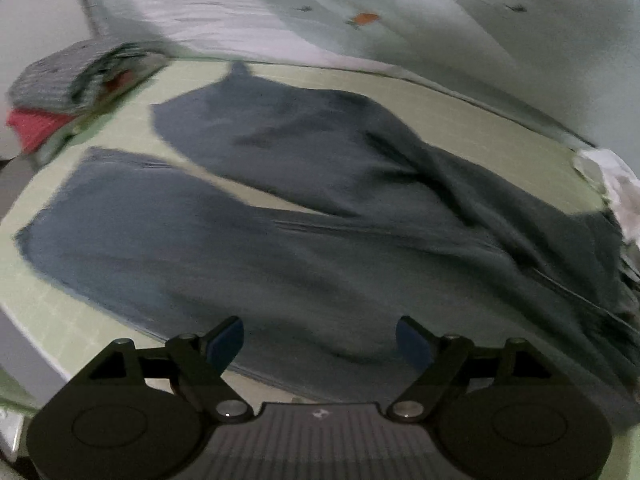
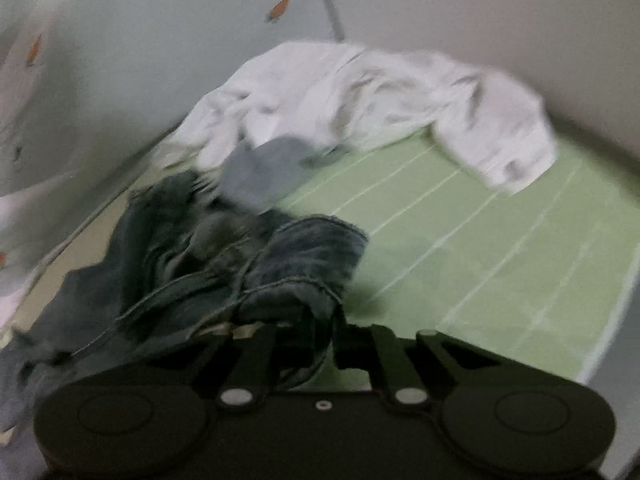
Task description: Fold clothes
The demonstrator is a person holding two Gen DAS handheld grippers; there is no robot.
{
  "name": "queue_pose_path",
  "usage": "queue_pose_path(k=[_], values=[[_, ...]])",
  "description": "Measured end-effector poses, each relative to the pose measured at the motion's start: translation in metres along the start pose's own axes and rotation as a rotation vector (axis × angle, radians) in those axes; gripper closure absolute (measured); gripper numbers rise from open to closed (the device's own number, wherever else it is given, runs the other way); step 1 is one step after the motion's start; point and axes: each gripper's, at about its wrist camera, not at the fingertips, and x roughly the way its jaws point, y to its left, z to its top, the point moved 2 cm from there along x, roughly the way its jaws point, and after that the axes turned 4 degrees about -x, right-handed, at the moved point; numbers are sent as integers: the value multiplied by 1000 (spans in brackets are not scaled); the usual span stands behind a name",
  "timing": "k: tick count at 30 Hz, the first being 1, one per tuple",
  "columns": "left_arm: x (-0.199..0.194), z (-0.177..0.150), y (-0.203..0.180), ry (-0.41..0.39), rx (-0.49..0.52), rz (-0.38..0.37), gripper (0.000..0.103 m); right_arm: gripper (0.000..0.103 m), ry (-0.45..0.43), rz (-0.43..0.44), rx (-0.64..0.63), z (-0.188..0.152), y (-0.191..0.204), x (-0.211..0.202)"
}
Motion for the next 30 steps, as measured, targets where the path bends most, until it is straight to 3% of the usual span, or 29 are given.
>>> queue_pose_path(k=[4, 6, 8, 10, 11, 13, 18, 26, 30], values=[[0, -2, 42, 11, -95, 48, 19, 92, 31, -107, -74, -2, 9, 9], [1, -1, 65, 15, -142, 63, 19, 81, 30, -137, -102, -5, 18, 3], [8, 5, 92, 22, -178, 76, 19, 49, 12, -162, -135, -9, 29, -7], [15, 11, 119, 30, -215, 90, 19, 37, -12, -172, -158, -14, 41, -21], [18, 14, 133, 34, -233, 97, 19, 24, -16, -171, -166, -17, 49, -27], [24, 20, 159, 42, -269, 110, 19, 10, -19, -181, -171, -25, 70, -36], [42, 35, 226, 61, -357, 145, 19, 5, 8, -172, -183, -56, 138, -54], [105, 78, 328, 90, -320, 233, 19, 4, 33, -103, -251, -131, 275, -97], [121, 89, 338, 96, -233, 162, 20, 4, 64, -88, -277, -162, 324, -111]])
